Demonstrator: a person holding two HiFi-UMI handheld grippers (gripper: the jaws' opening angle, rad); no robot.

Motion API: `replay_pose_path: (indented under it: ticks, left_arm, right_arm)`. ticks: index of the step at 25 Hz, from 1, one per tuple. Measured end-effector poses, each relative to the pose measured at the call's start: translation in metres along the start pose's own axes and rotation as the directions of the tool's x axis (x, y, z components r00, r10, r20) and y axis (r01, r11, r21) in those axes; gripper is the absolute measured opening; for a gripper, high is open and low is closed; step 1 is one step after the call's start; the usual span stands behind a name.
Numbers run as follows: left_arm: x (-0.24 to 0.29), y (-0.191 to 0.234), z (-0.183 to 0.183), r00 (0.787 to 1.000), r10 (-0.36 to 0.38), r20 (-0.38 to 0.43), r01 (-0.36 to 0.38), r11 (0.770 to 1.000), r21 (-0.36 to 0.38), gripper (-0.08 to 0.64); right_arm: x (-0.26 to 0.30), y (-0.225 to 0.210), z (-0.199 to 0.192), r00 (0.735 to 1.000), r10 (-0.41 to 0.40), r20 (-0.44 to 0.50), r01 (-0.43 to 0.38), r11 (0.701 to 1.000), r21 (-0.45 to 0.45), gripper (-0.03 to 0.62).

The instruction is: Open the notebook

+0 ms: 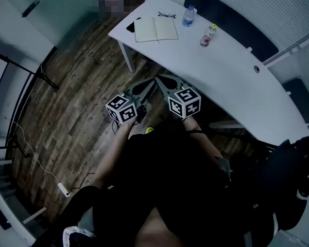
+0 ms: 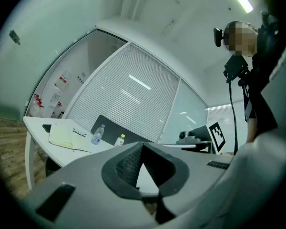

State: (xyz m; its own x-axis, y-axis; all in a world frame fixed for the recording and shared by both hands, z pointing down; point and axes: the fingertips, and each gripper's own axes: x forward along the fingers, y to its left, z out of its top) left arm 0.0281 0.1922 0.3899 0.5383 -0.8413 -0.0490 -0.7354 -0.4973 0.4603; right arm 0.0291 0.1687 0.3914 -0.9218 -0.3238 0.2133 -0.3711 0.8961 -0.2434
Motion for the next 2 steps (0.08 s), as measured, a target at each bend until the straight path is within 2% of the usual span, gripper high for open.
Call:
replay_pose_path:
  ticks: [2]
  left_arm:
    - [-0.0009,0.0008,0.0013,1.000,0.001,0.004,-0.001,1.000,-0.003,0.014]
  right_arm:
    - [0.0014,0.0010,0.0004,1.000,0.002,-0.002,-0.002,1.000,-0.001,0.020]
